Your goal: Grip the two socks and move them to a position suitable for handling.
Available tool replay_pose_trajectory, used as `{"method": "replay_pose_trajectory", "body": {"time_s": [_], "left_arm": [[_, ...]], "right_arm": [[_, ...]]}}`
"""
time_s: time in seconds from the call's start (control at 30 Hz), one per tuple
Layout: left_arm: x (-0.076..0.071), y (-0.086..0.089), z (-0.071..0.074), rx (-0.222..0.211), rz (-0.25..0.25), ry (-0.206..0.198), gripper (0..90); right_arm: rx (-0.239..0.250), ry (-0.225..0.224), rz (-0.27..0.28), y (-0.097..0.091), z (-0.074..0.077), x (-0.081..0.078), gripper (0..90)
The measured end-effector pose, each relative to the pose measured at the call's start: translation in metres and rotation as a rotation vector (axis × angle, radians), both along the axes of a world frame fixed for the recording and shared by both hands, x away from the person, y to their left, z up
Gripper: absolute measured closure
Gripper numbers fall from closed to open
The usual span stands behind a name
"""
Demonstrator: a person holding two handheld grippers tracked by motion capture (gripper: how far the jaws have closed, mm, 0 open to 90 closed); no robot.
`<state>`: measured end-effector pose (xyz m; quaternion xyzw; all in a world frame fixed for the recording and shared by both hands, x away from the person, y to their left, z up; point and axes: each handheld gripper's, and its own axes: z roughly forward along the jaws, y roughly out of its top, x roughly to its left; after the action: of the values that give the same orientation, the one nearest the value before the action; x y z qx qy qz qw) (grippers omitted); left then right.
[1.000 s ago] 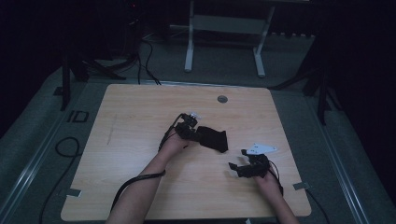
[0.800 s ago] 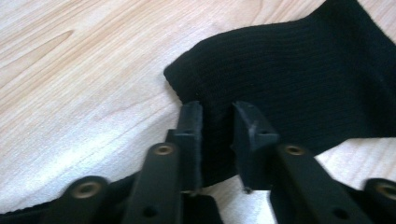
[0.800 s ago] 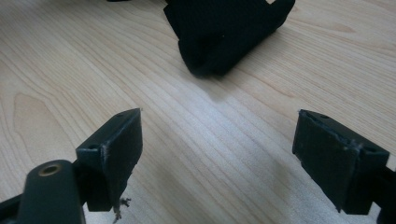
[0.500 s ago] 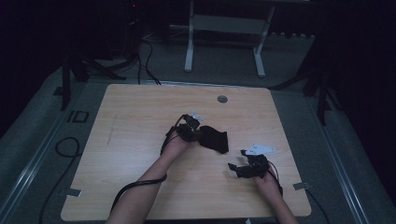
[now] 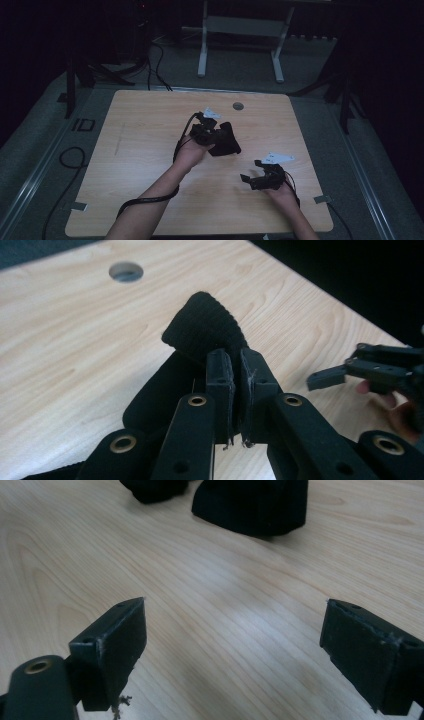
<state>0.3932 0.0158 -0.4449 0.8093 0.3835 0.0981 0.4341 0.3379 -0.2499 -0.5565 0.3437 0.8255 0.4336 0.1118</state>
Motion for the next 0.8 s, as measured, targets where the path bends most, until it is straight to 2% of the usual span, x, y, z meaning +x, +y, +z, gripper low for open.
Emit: {"method": "replay_pose_trajectory", "body": {"time_s": [0.1, 0.13, 0.23, 0.33, 0.43, 0.53, 0.63, 0.67, 0.7, 0.77, 0.8], "left_arm": [[-0.005, 0.000, 0.008, -0.025, -0.014, 0.001, 85.1], [-0.011, -0.001, 0.015, -0.037, -0.026, -0.011, 85.0], [-0.018, -0.002, 0.027, -0.075, -0.049, -0.019, 85.1], [-0.024, -0.005, 0.034, -0.077, -0.068, -0.036, 85.1], [-0.028, -0.006, 0.040, -0.095, -0.073, -0.039, 85.1], [-0.037, -0.010, 0.050, -0.138, -0.096, -0.046, 85.1], [-0.039, -0.010, 0.052, -0.149, -0.104, -0.044, 85.0], [-0.045, -0.012, 0.058, -0.196, -0.127, -0.036, 85.1], [-0.047, -0.013, 0.060, -0.203, -0.138, -0.034, 85.1], [-0.049, -0.013, 0.062, -0.206, -0.140, -0.038, 85.1], [-0.051, -0.012, 0.063, -0.209, -0.140, -0.041, 85.1]], "right_arm": [[0.011, 0.001, -0.015, 0.004, 0.002, 0.002, 11.3], [0.014, 0.004, -0.011, 0.005, 0.003, 0.003, 11.9], [0.026, -0.023, -0.021, 0.009, 0.005, 0.004, 18.1], [0.028, -0.044, -0.020, 0.011, 0.007, 0.005, 26.1], [0.024, -0.053, -0.020, 0.011, 0.008, 0.005, 26.1], [0.044, -0.060, -0.021, 0.012, 0.009, 0.002, 25.8], [0.045, -0.061, -0.023, 0.013, 0.009, 0.002, 24.9], [0.045, -0.057, -0.045, 0.015, 0.008, 0.002, 24.4], [0.037, -0.058, -0.055, 0.016, 0.007, 0.002, 25.6], [-0.003, -0.082, -0.109, 0.014, 0.006, 0.003, 39.8], [-0.003, -0.082, -0.109, 0.014, 0.006, 0.003, 39.8]]}}
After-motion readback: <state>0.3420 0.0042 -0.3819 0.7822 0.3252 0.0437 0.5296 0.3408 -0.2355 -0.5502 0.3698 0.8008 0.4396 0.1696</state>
